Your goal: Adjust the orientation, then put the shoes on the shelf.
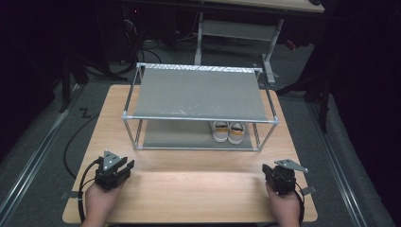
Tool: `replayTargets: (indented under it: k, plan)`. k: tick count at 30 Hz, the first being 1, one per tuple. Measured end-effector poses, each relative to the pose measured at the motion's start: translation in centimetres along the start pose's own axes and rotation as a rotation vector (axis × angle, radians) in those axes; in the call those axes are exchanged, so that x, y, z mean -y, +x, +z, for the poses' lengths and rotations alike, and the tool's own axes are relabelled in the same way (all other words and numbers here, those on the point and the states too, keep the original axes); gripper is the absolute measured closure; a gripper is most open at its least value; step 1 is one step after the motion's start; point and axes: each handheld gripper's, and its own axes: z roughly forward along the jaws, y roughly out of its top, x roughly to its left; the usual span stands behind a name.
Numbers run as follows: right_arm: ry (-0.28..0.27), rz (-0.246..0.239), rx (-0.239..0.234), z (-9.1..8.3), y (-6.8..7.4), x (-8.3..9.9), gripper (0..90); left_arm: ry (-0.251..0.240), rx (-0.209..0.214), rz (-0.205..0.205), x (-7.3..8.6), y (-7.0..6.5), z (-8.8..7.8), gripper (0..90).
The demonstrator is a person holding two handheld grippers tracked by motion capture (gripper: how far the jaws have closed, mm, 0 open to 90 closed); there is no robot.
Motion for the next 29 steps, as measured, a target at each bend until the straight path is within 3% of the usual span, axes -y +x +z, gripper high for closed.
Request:
replayTargets:
  k: [8, 12, 29]
  plan:
    - [0.021, -0.039, -0.024, 0.5, 0.58, 0.22, 90.0, 0.004, -0.014, 0.033, -0.17, -0.94, 0.34, 64.0]
    - [0.018, -0.044, -0.033, 0.52, 0.83, 0.14, 90.0, -0.001, -0.011, 0.017, -0.13, -0.76, 0.33, 63.4]
    - [0.02, -0.043, -0.034, 0.62, 0.65, 0.08, 89.9, 0.014, -0.003, 0.021, -0.03, -0.55, 0.53, 59.5]
